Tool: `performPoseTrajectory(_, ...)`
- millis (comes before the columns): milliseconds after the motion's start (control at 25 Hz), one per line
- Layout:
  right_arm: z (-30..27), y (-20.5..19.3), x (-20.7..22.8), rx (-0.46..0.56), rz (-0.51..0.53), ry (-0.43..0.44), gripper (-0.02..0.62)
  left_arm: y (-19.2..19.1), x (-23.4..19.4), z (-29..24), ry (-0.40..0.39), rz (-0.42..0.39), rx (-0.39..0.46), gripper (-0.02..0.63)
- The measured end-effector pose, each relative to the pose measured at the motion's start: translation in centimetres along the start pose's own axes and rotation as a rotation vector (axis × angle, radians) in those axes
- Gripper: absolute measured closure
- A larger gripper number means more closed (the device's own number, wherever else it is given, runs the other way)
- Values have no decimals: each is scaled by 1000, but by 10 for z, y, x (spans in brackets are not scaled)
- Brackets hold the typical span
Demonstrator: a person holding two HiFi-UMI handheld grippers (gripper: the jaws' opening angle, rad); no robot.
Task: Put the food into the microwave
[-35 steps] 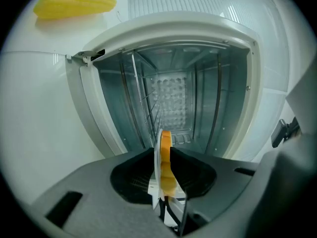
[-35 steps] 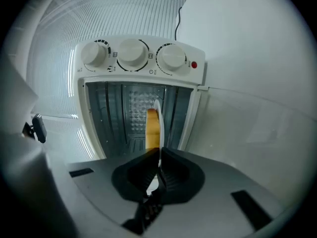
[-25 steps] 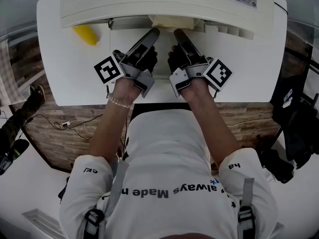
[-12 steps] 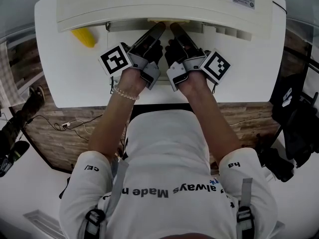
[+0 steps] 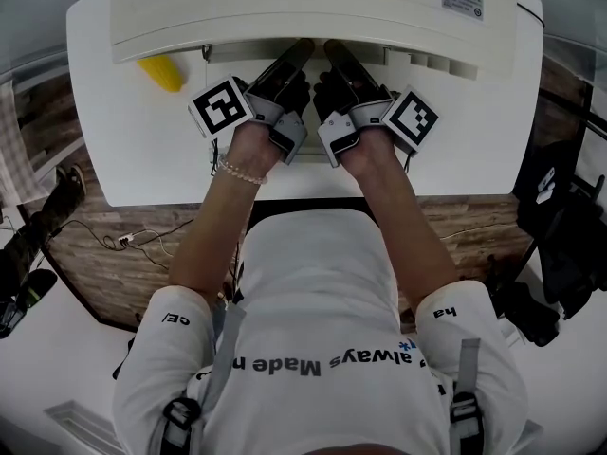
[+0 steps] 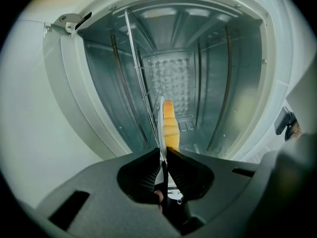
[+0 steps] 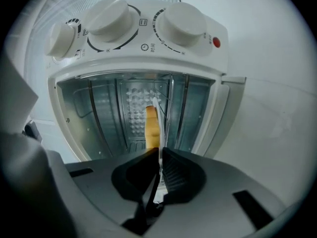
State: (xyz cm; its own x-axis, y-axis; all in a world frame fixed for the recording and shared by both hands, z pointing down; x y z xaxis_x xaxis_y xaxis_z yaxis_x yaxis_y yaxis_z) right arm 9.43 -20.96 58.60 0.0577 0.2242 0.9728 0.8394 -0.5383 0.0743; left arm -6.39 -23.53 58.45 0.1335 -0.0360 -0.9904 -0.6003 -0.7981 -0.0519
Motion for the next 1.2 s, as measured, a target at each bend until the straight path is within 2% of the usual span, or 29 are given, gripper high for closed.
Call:
performPoseTrajectory(280,29,5,-3,-15,8,0,566,-17,15,7,-9,-16,15,558)
performPoseTrajectory(440,33,6,-5,-32,37,-23,566,-8,17,24,14,-25,9,557)
performPoseTrajectory(640,44,12,-19,-39,179,-38,566,-1,25,52,51,-64,4,558)
performPoseTrajectory(800,72,16,-45,-50,322,-38,566,-8,47,68,80,-181,-2,561)
performPoseTrajectory(880,86,18,-59,-57,402,-30,566,-12,59,76,88,-198,22,568)
performPoseTrajectory(960,96,17,-73,-65,474,-4,567,-14,73,83,79,-227,50,574)
performPoseTrajectory(1080,109,14,-94,-72,582,18,568,-18,95,89,52,-329,51,578)
performPoseTrajectory(1200,119,9,-118,-73,687,31,568,-25,116,95,40,-387,58,580)
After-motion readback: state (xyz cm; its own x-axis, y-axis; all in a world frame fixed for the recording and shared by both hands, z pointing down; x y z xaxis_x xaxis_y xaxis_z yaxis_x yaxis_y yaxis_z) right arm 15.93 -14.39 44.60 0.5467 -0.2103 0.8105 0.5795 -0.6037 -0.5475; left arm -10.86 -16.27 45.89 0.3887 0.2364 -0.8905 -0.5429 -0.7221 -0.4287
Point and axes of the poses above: the fingertips, and each gripper's own axes: z backward along the fingers, x to its right, y out of its top, the point moved 9 cm from there along z, backward along the fingers, and after that the axes turned 2 degrees about -x, right-handed, at the moved point
